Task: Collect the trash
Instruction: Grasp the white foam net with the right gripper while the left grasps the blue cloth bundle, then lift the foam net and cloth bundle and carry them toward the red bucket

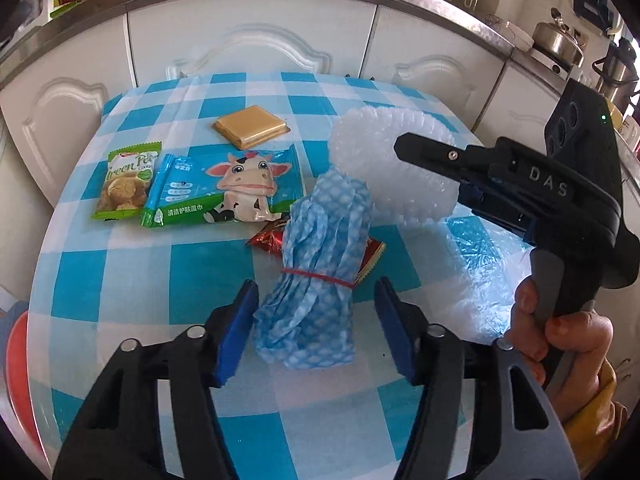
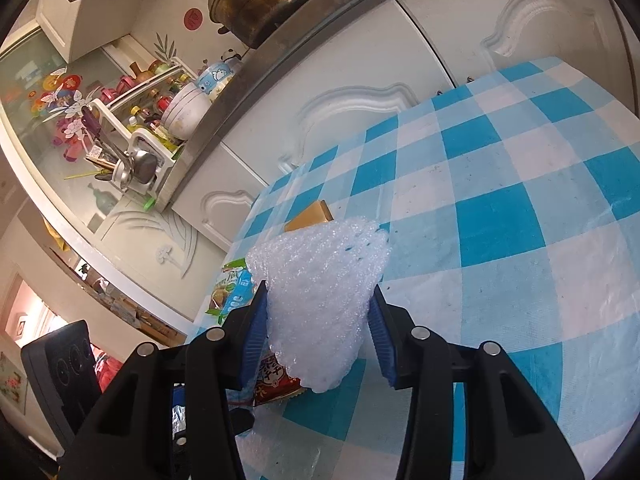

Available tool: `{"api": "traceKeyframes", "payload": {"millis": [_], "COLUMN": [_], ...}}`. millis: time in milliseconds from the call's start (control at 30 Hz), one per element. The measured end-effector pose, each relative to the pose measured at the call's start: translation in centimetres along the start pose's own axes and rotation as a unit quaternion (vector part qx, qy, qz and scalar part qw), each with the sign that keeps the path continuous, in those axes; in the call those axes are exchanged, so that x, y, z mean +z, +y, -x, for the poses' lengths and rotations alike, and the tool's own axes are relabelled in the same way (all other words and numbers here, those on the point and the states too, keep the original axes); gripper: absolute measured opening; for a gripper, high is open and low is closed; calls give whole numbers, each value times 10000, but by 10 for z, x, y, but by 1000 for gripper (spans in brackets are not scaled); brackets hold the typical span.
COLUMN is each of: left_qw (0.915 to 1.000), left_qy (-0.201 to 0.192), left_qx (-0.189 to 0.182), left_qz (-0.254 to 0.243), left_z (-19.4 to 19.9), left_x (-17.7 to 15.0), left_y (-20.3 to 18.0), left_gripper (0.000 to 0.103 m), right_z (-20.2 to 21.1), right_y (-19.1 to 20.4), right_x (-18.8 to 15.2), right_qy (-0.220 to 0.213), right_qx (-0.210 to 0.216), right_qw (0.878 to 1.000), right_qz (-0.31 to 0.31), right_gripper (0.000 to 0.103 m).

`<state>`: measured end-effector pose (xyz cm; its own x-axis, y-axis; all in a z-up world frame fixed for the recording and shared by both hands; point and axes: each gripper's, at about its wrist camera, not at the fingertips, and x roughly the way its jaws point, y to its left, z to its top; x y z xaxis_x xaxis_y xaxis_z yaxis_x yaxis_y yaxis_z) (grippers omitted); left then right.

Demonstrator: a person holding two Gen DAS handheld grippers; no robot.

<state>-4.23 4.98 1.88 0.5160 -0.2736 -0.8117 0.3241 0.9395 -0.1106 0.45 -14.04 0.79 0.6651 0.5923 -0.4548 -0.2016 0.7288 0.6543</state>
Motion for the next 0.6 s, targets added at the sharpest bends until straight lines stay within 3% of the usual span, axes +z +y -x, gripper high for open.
{"api": "traceKeyframes", "payload": {"millis": [67,267,600], "left_qw": [10000,9992,9940], "left_qy": [18,-161,-453], "left_qx": [27,7,68], "left_qz": [94,360,991], "left_z": [-4,3,44], "left_x": [-1,-6,-38], "left_y": [2,9,43], "left_gripper": [46,34,30], "right_z": [1,5,7], "right_y": [1,2,10], "right_x": [0,-1,-4], "right_qy": [-28,-99,-162], "right_qx": [14,130,210], "right_qw": [10000,9998,9992], "right_qz": [44,81,299], "right_gripper": [48,48,49]}}
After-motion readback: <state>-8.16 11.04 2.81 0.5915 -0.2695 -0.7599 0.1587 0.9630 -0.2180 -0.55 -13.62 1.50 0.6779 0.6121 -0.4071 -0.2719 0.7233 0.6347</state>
